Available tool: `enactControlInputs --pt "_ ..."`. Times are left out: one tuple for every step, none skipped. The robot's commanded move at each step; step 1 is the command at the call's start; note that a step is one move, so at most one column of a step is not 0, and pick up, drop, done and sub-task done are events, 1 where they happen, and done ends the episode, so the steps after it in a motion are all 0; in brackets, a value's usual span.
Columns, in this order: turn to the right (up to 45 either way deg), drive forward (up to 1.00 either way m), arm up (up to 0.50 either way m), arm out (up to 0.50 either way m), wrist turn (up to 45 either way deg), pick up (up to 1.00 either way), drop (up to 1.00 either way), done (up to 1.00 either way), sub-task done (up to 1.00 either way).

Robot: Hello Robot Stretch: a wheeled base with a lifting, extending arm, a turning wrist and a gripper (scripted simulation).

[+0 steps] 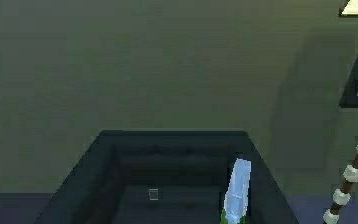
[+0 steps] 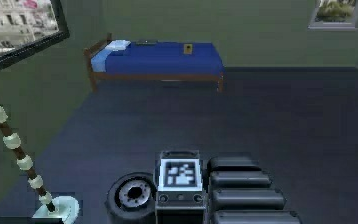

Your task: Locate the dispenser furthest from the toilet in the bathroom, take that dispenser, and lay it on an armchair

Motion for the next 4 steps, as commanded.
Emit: enactControlInputs --pt "42.0 0.0 0.0 0.0 0.0 0.0 0.0 0.0 0.0" --pt "0.0 0.2 0.0 0.0 0.0 0.0 0.0 0.0 0.0" --pt "-45.0 0.0 0.0 0.0 0.0 0.0 0.0 0.0 0.0" --pt "-45.0 0.0 0.0 0.0 0.0 0.0 0.0 0.0 0.0"
